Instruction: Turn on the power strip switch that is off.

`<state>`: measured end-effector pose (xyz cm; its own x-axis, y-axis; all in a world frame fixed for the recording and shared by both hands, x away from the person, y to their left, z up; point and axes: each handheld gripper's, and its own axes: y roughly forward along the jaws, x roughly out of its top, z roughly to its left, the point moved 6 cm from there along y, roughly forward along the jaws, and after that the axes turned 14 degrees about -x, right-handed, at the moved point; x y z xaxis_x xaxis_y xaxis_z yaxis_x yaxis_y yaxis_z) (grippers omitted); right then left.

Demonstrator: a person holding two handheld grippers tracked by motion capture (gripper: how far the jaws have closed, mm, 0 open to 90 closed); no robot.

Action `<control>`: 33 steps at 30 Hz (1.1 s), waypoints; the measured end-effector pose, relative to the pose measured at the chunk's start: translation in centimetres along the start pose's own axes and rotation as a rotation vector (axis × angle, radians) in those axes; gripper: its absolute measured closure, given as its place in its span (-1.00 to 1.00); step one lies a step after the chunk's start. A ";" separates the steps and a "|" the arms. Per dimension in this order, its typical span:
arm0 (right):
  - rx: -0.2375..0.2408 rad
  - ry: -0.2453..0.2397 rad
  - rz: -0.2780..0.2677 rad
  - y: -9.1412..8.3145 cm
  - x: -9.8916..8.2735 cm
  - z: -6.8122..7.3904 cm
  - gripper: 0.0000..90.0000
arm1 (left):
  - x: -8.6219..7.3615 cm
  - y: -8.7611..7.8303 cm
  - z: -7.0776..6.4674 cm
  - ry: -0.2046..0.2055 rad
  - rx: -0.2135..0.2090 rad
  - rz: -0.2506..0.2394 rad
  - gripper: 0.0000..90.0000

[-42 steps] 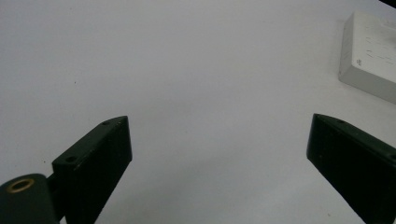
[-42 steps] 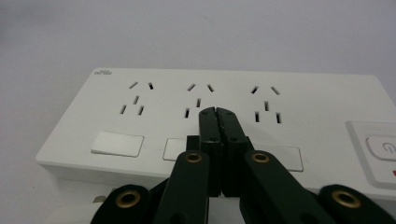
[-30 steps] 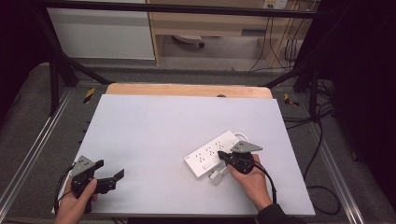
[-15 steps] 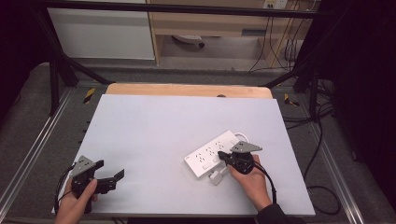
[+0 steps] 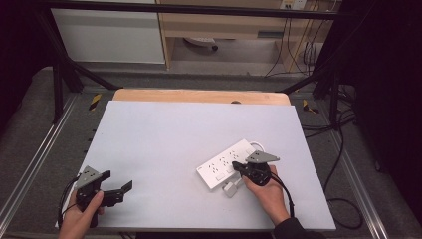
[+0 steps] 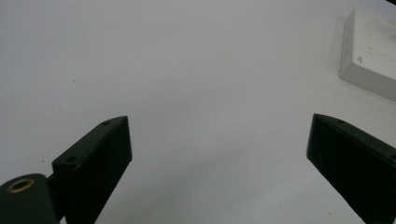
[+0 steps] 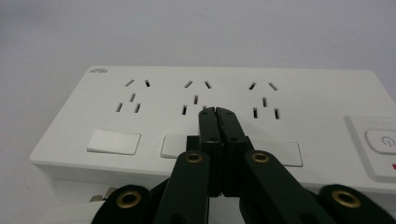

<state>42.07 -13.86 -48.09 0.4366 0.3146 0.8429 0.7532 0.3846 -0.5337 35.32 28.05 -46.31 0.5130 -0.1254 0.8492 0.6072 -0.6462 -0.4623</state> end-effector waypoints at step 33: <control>0.011 -0.001 -0.026 -0.1 0.5 0.0 1.00 | 0.0 -0.1 0.1 0.002 0.000 -0.003 -0.85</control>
<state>42.20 -13.73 -47.67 0.4162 0.3055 0.8564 0.7589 0.4022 -0.5122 35.34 28.13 -46.25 0.5097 -0.1249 0.8512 0.6092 -0.6463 -0.4596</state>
